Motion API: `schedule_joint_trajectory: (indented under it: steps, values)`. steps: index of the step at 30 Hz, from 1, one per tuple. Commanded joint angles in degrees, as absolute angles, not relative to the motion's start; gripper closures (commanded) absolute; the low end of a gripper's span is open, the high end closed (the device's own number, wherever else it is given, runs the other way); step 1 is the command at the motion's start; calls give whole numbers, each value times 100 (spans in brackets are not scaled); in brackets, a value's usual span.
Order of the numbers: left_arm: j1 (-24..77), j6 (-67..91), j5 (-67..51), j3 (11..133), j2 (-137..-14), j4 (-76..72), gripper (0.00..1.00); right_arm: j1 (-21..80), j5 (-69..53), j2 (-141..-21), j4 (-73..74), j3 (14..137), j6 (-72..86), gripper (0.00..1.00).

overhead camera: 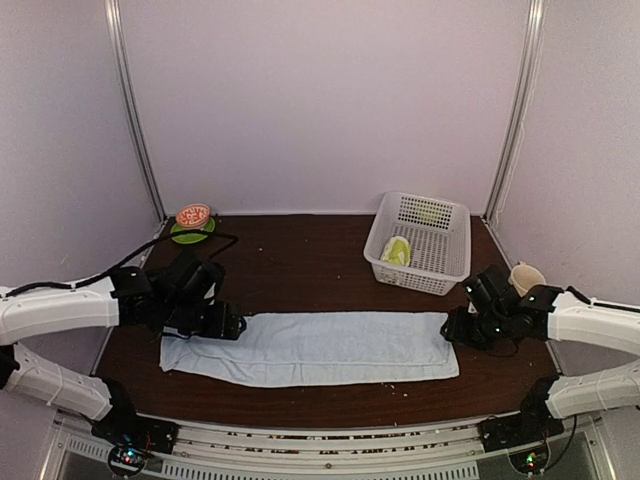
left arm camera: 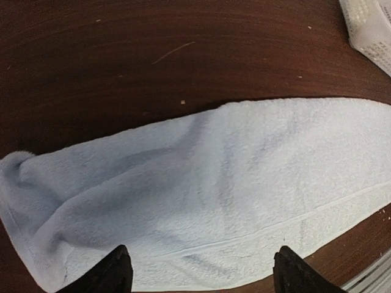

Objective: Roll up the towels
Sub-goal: Smooth out the towel at the center of the board.

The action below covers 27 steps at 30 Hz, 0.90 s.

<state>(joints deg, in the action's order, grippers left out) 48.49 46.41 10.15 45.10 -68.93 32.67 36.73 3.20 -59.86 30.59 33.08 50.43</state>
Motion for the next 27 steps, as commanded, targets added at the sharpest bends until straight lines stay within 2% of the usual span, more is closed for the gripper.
schedule_joint_trajectory:
  steps: [1, 8, 11, 15, 20, 27]
  values:
    - [4342, 5518, 1648, 3771, -6047, 4295, 19, 3809, 140, -5839, 2800, 2875, 5251, 51]
    - [2932, 6150, 1357, 2859, -4138, 4726, 25, 4114, 222, -5918, 2645, 2847, 5186, 52]
    - [2540, 6140, 1235, 2677, -3699, 4744, 27, 4372, 279, -5991, 2621, 2960, 5093, 52]
    - [2466, 5925, 913, 2713, -3907, 4445, 32, 4971, 129, -6449, 2560, 3264, 4937, 56]
    - [2475, 5660, -161, 2622, -4280, 3483, 47, 5371, -69, -7204, 2378, 3316, 5052, 61]
    - [2559, 5309, -503, 2391, -4633, 3385, 51, 5432, 154, -7867, 2864, 3337, 4835, 62]
